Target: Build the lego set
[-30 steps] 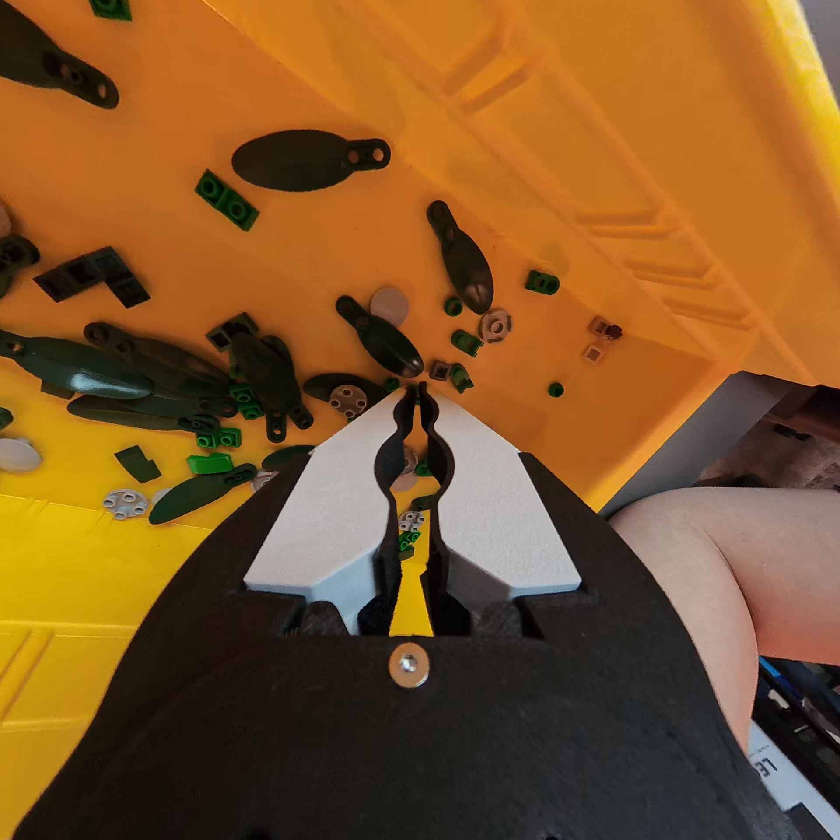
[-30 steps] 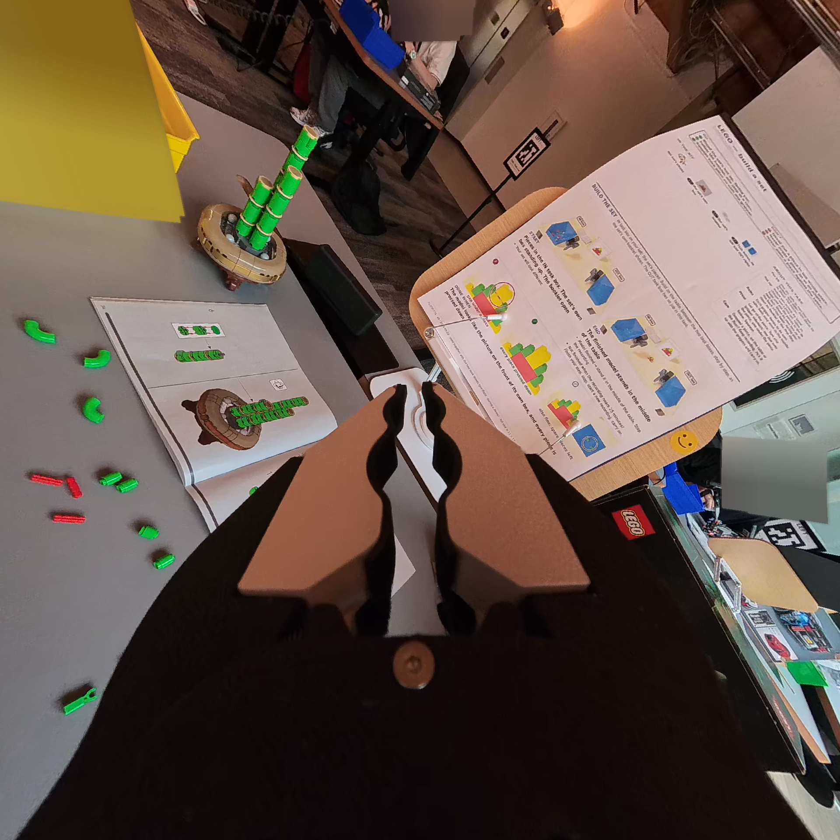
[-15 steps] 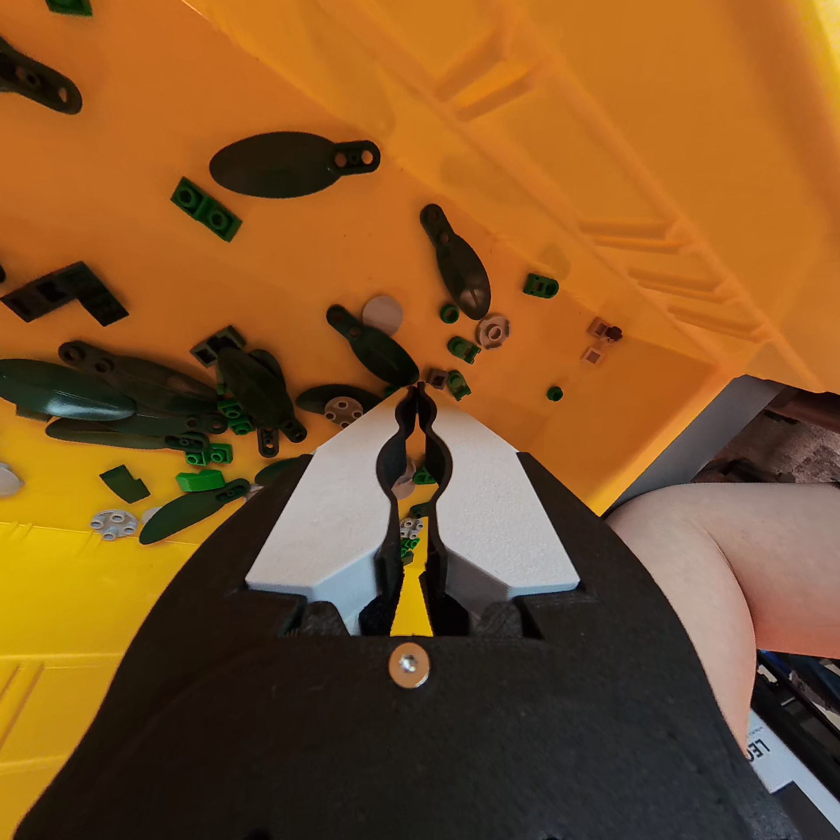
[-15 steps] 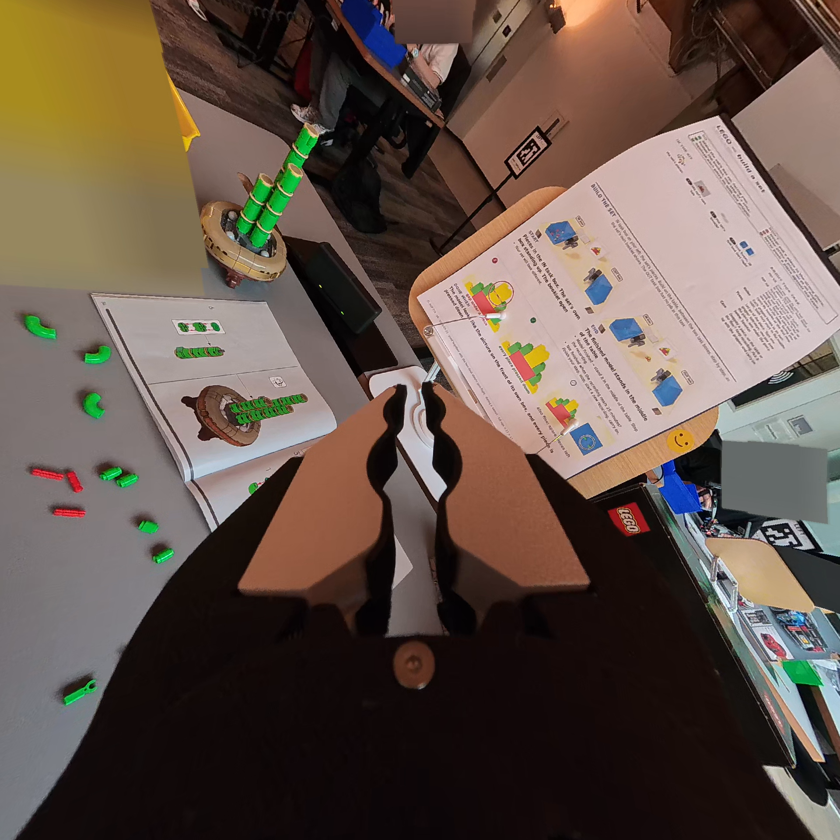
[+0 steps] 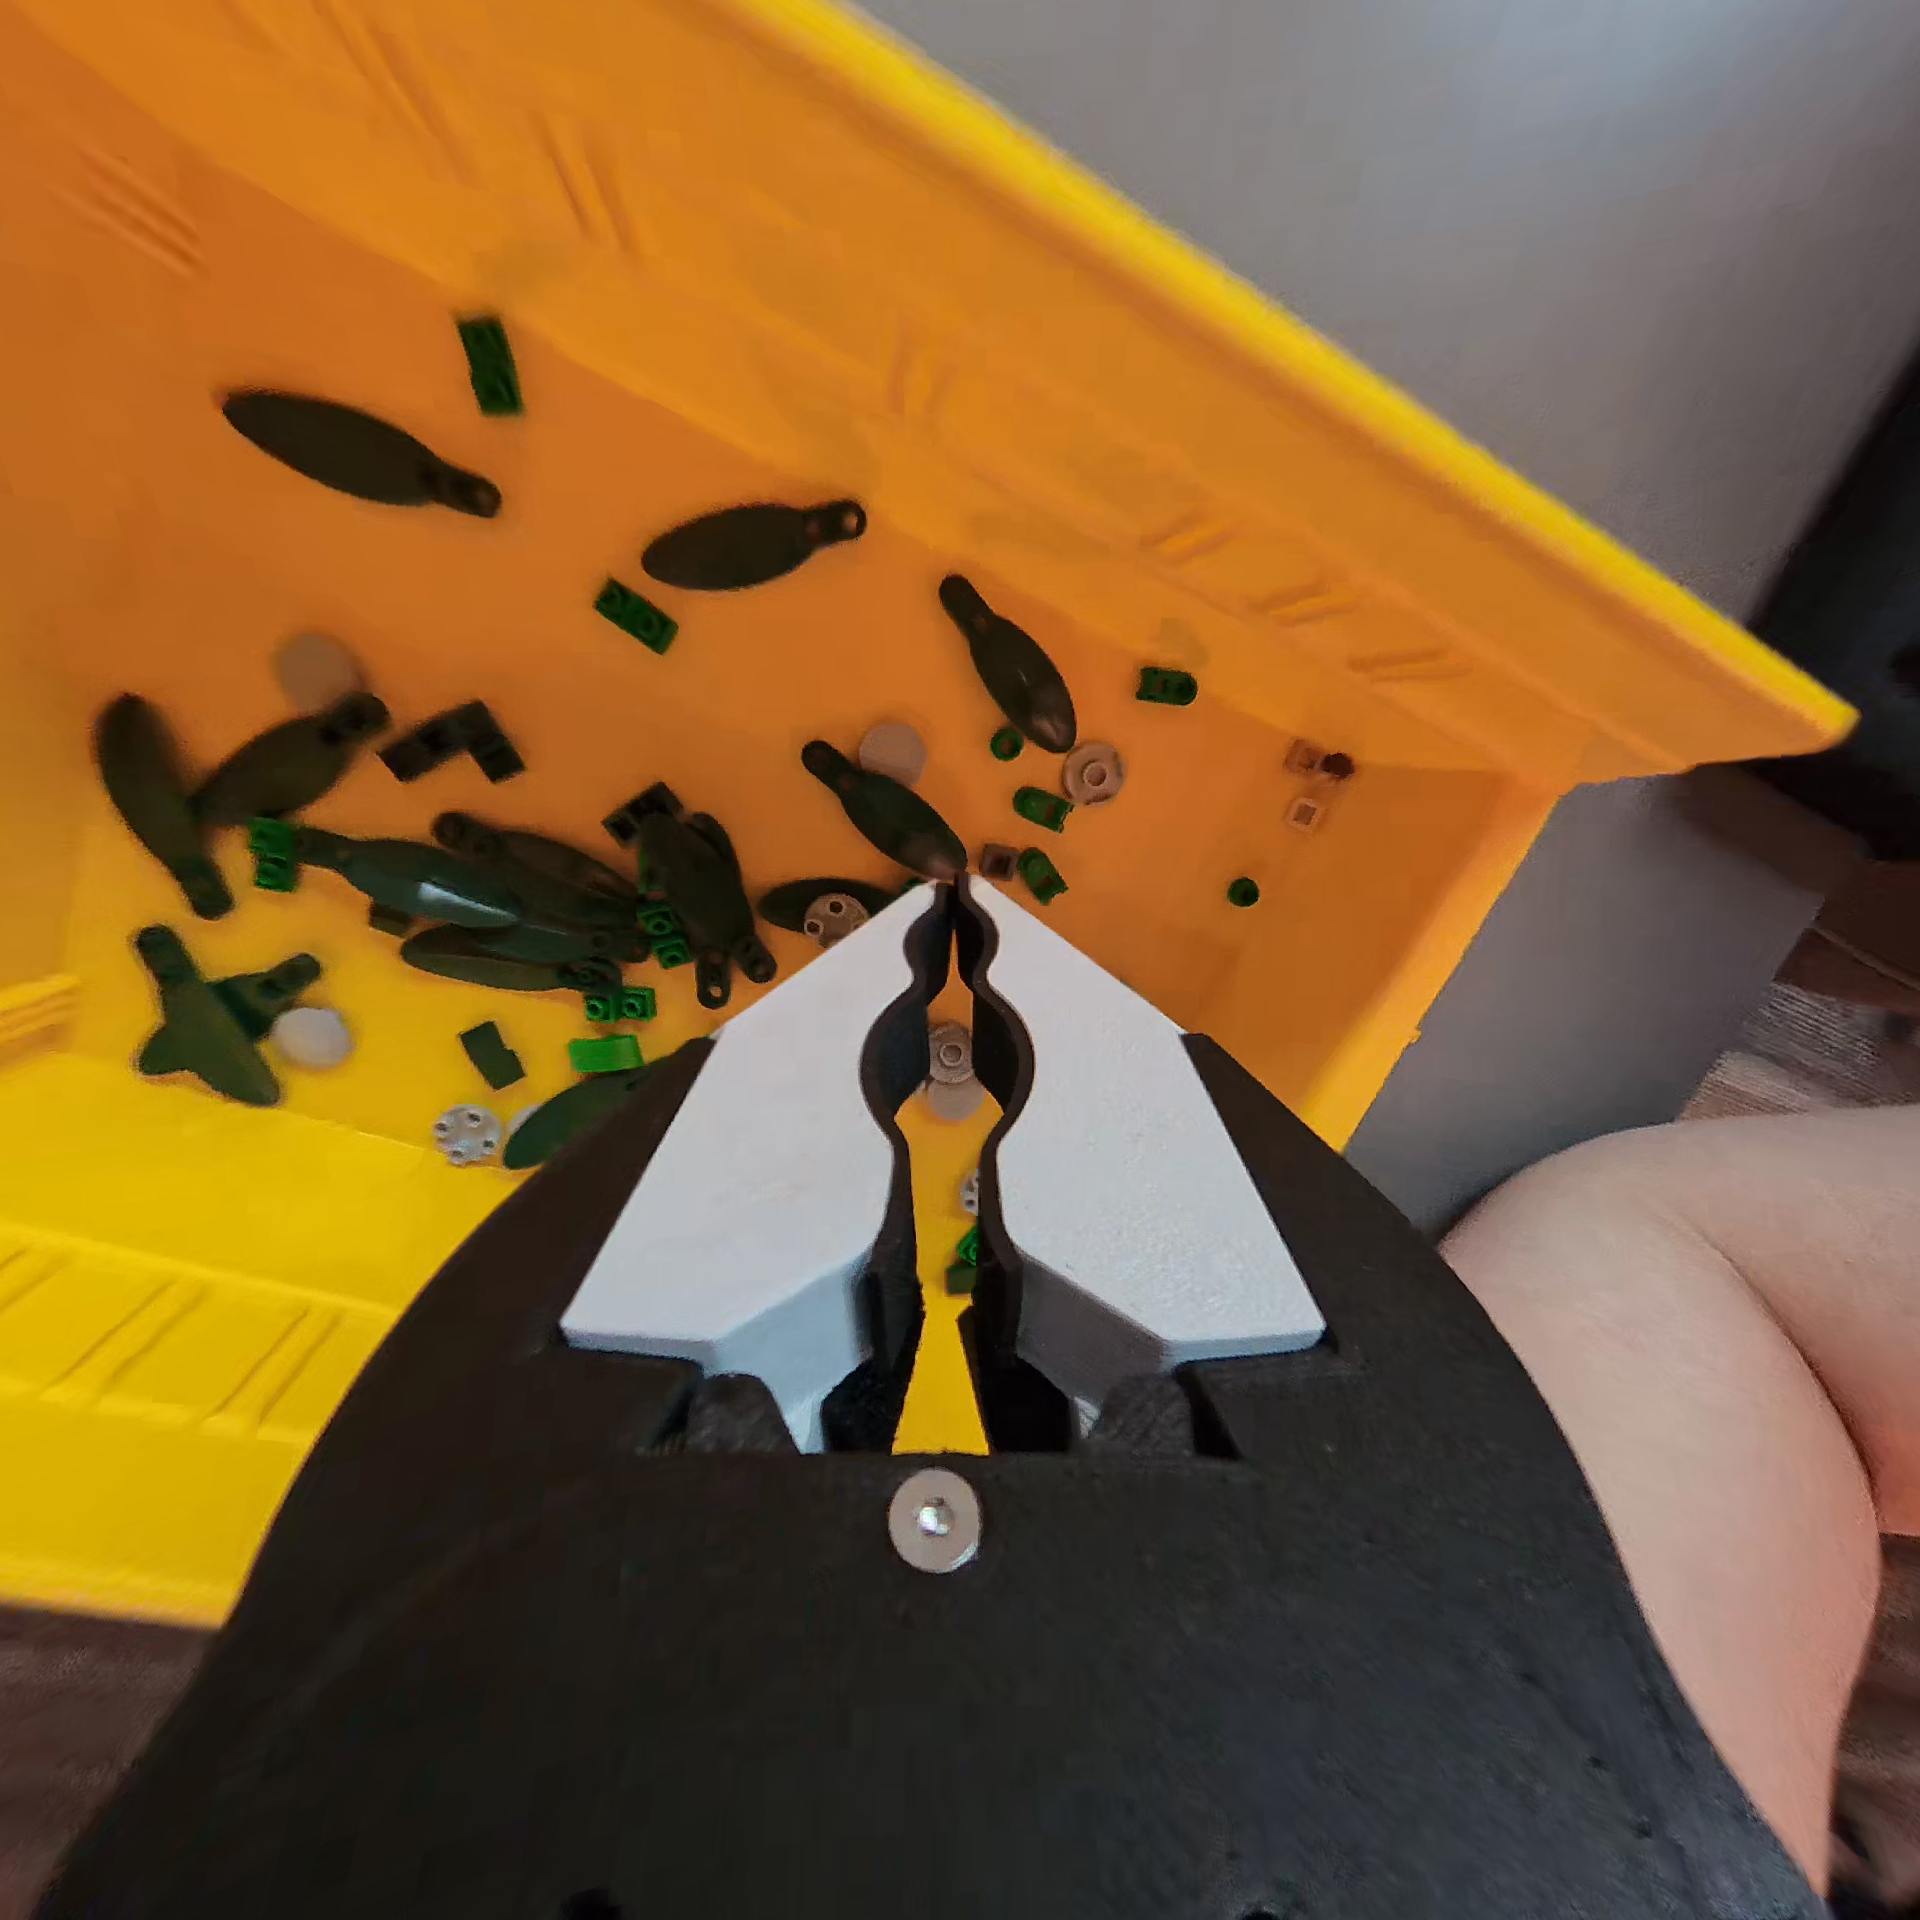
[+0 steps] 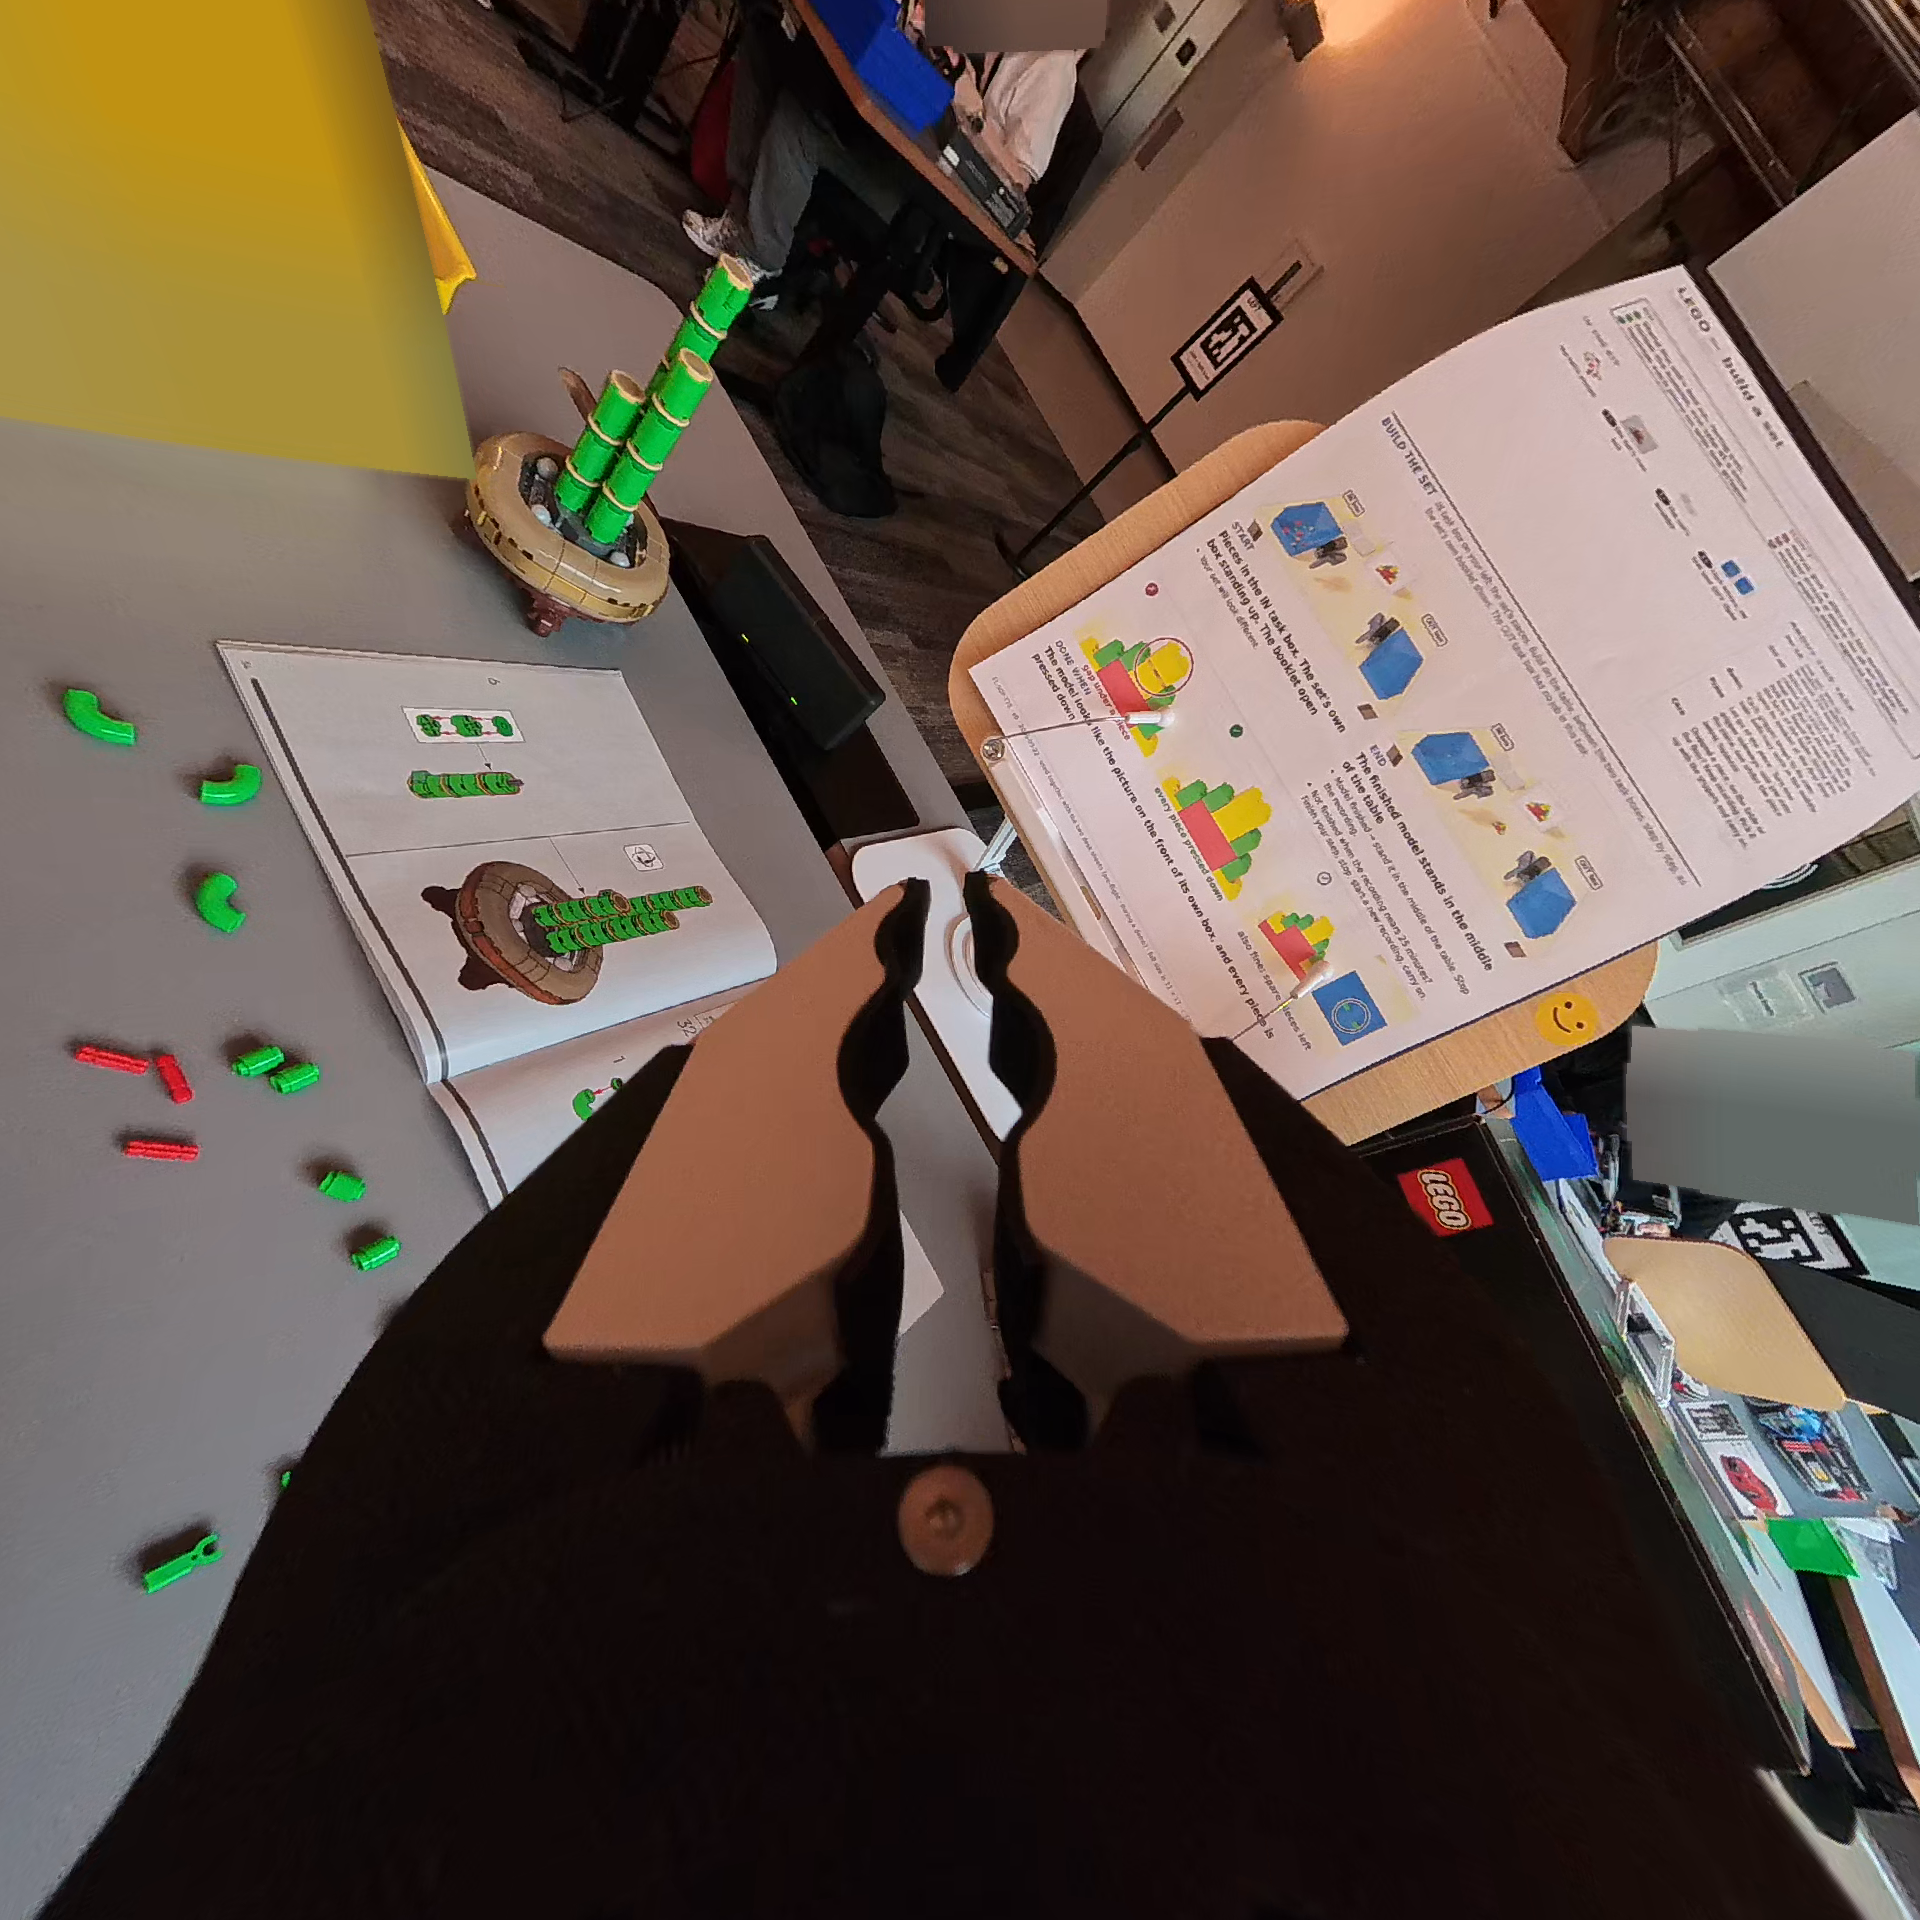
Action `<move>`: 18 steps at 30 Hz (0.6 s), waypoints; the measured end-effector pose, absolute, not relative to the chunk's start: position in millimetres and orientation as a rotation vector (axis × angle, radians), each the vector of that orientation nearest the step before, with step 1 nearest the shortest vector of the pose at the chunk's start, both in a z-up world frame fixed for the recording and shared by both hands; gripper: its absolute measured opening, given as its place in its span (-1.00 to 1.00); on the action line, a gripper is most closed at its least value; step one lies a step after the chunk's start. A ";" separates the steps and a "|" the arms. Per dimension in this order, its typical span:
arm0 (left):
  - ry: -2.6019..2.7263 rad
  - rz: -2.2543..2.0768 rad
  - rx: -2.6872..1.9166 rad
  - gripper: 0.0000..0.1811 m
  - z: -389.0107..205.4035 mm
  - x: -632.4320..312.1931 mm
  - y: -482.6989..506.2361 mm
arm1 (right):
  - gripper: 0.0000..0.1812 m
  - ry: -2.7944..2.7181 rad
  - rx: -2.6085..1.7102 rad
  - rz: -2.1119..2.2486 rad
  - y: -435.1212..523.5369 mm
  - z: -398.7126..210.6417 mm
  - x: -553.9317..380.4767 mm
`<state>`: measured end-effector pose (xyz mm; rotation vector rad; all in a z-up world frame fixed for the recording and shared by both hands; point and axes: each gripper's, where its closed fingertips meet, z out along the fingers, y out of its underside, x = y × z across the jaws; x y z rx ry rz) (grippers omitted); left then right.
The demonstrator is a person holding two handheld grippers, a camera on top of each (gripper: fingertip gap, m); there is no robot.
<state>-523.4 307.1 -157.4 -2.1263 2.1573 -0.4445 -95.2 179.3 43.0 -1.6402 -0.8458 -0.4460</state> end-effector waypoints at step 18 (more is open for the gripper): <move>2.060 -0.426 -2.483 -0.78 -191.7 -526.5 311.5 | -0.92 -0.869 -1.625 -0.458 169.8 46.8 -93.5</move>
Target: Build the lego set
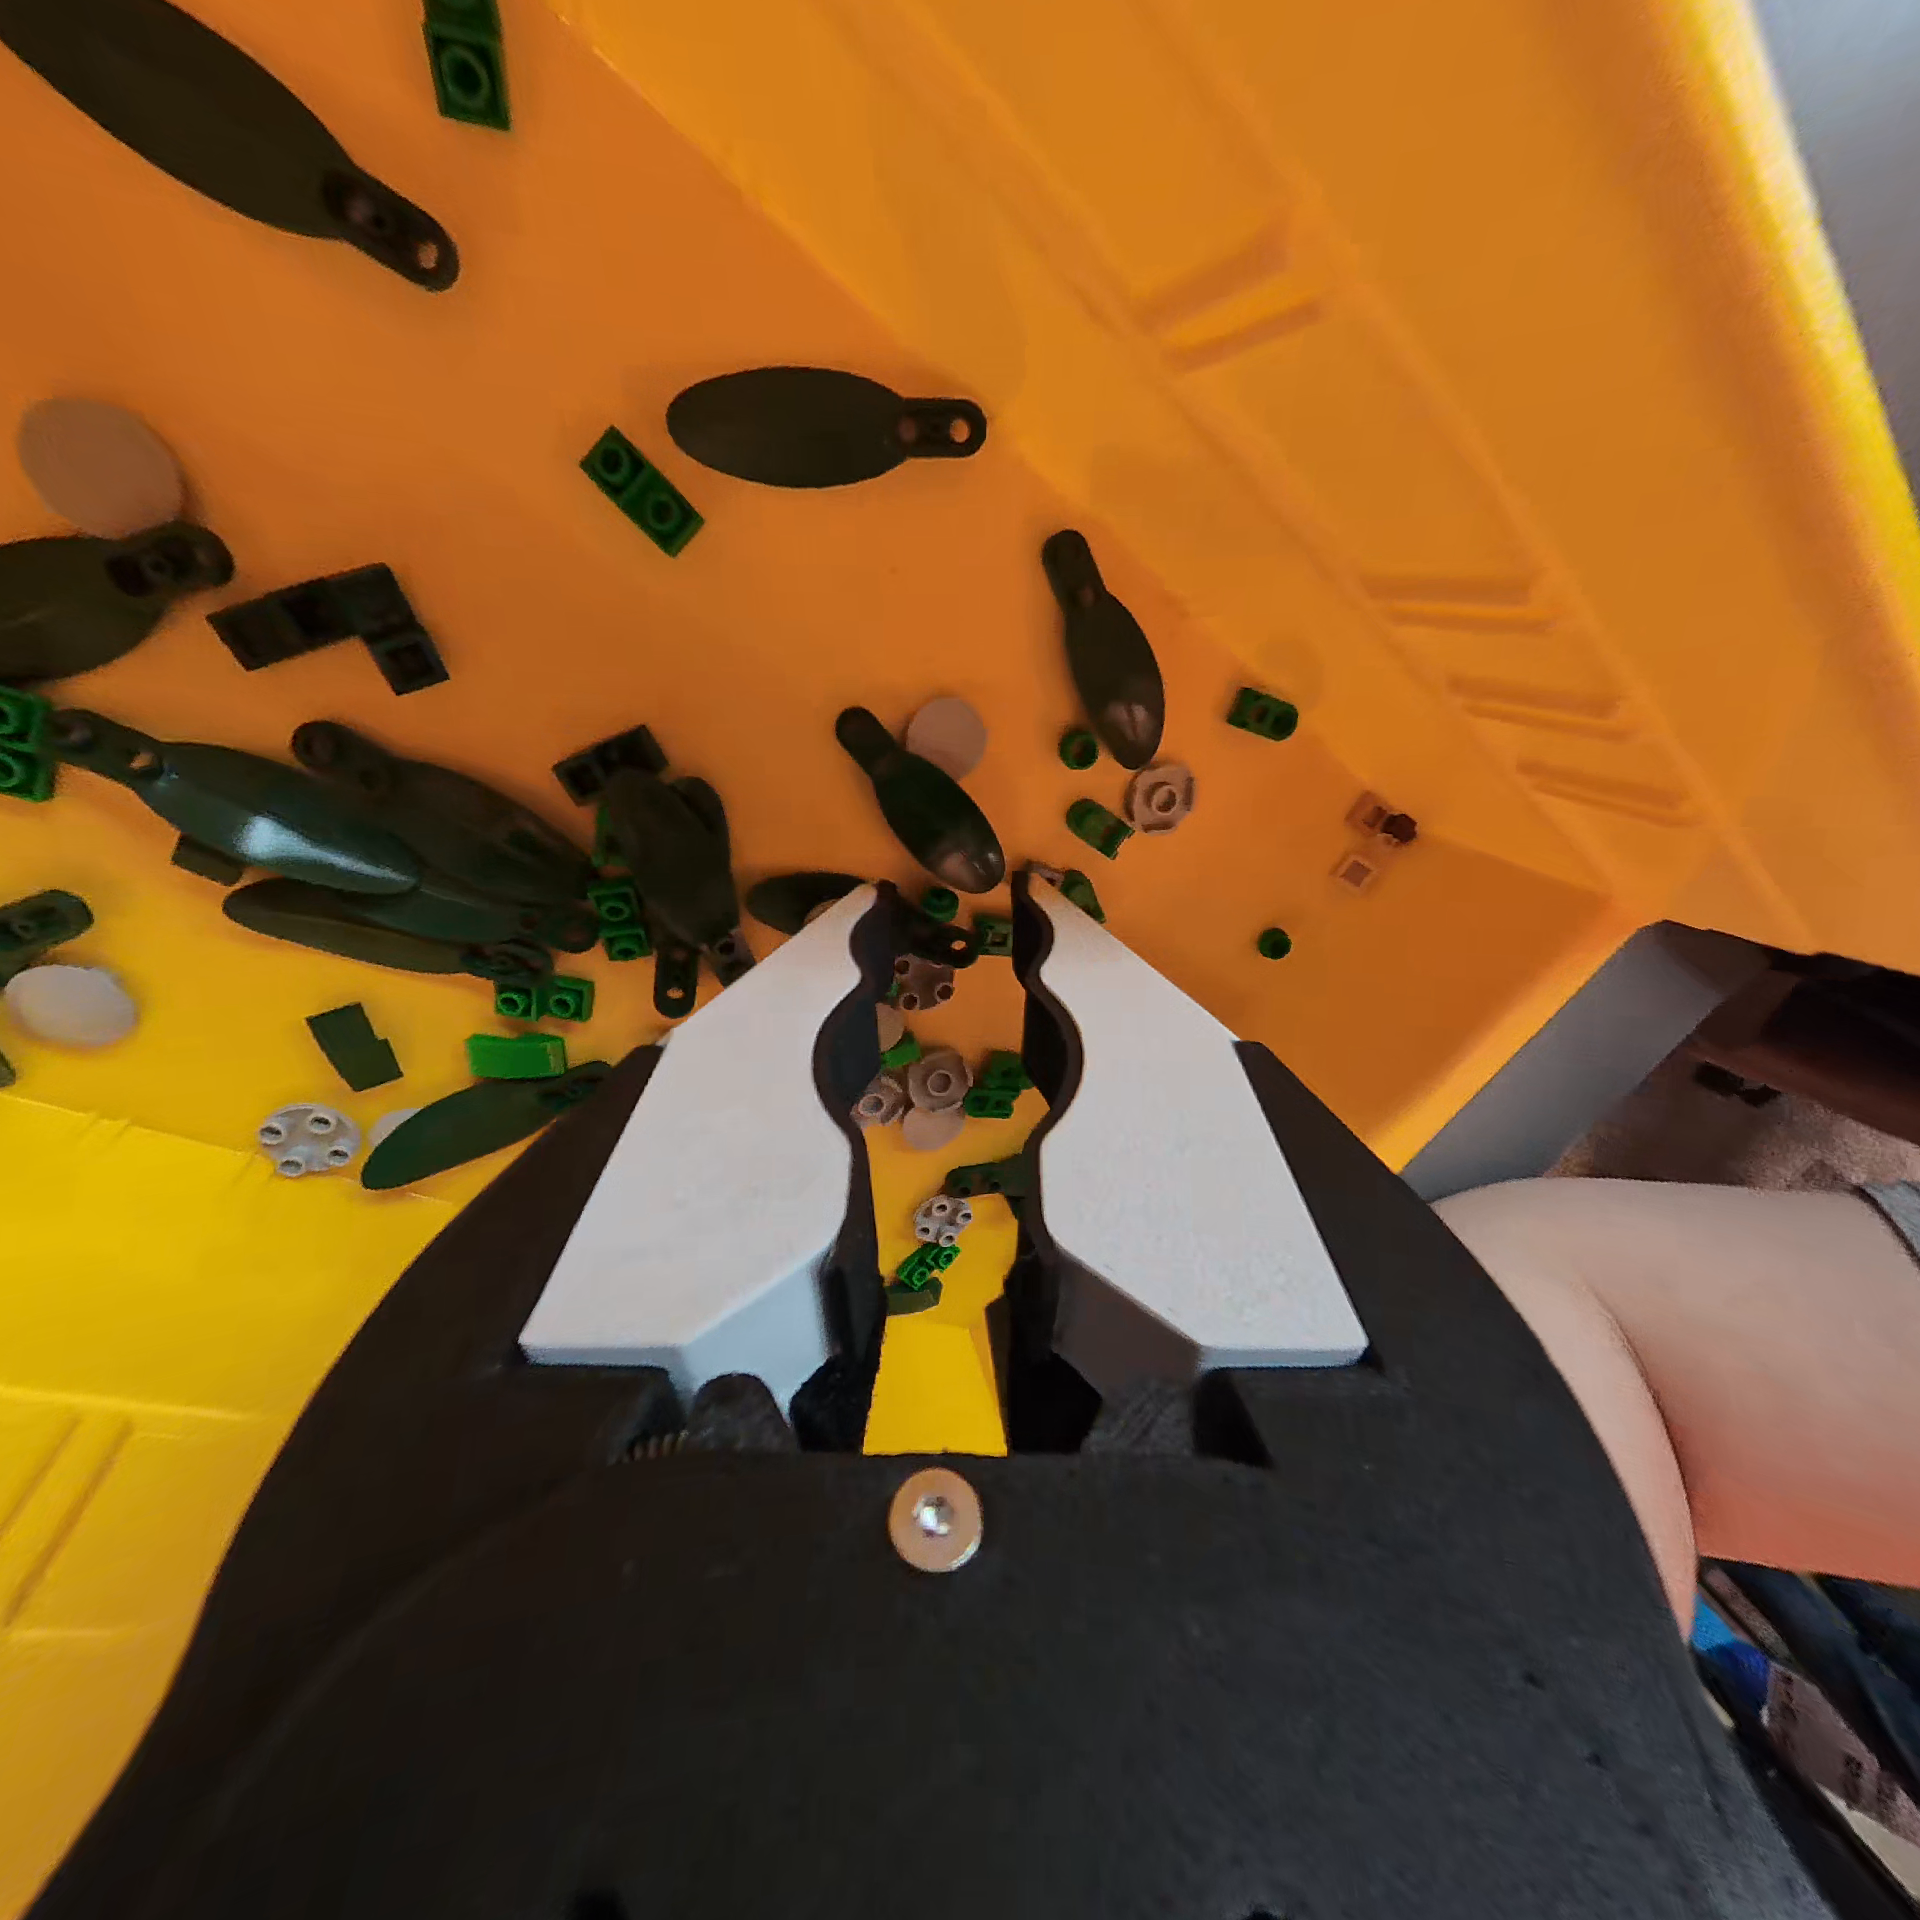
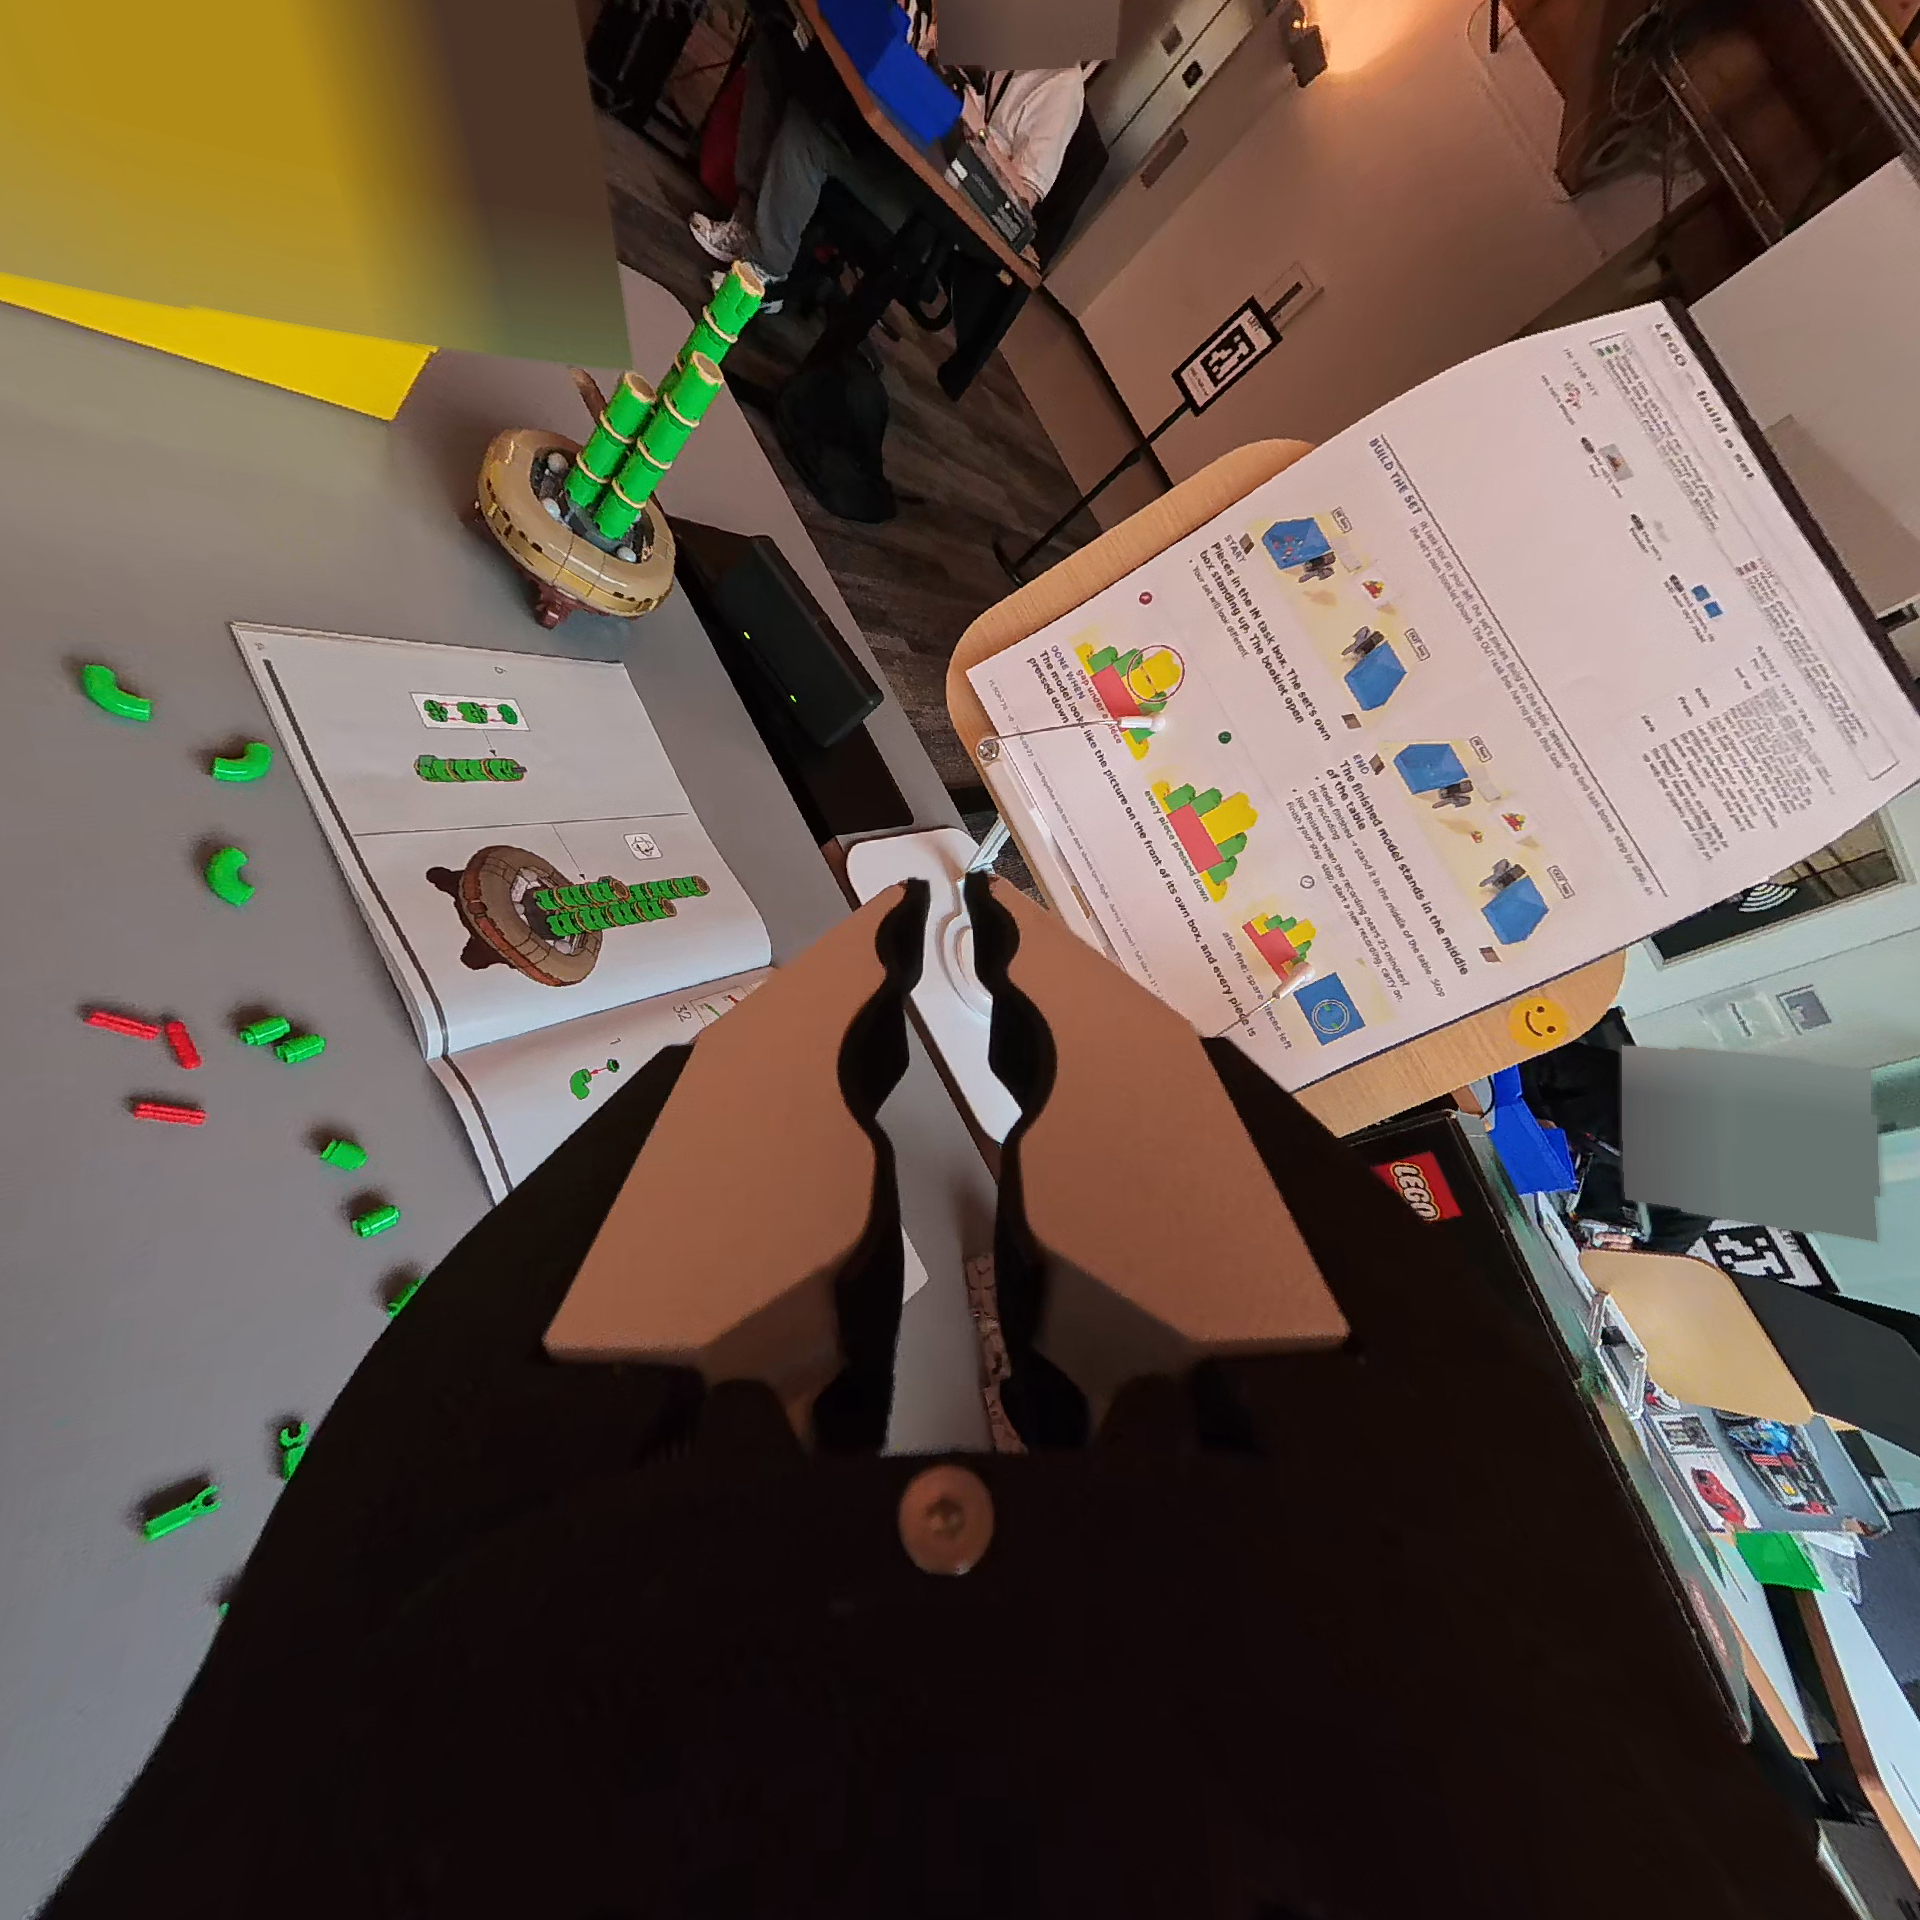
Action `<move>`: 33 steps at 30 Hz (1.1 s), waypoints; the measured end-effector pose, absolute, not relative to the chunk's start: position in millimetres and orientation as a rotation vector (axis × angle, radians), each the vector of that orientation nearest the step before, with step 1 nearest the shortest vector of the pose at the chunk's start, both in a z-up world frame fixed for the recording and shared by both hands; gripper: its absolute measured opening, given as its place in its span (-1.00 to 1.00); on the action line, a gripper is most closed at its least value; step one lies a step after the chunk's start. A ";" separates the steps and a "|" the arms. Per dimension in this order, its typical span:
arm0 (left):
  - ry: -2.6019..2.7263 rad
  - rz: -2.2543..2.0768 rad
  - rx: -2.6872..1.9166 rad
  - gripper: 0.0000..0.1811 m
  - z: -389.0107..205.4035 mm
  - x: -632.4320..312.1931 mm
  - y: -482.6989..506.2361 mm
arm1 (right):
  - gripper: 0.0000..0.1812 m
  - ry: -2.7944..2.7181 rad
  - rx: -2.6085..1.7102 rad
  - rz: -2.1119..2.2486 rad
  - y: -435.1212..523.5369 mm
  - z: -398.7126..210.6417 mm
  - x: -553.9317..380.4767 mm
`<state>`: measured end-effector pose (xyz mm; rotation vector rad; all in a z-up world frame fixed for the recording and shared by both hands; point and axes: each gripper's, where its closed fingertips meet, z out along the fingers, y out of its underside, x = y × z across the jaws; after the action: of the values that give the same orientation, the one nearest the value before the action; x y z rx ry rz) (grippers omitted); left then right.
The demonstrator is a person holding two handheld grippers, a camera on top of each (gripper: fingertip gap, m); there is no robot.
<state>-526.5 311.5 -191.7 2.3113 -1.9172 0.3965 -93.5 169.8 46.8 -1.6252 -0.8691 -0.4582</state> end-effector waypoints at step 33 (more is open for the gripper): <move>-1.912 0.223 2.245 -0.96 -204.8 -538.5 308.1 | -0.92 -0.927 -1.653 -0.446 170.0 35.3 -99.7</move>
<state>-538.5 308.1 -204.8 2.2453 -1.9120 0.2233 -99.7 170.0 35.3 -1.6534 -0.9267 -0.4456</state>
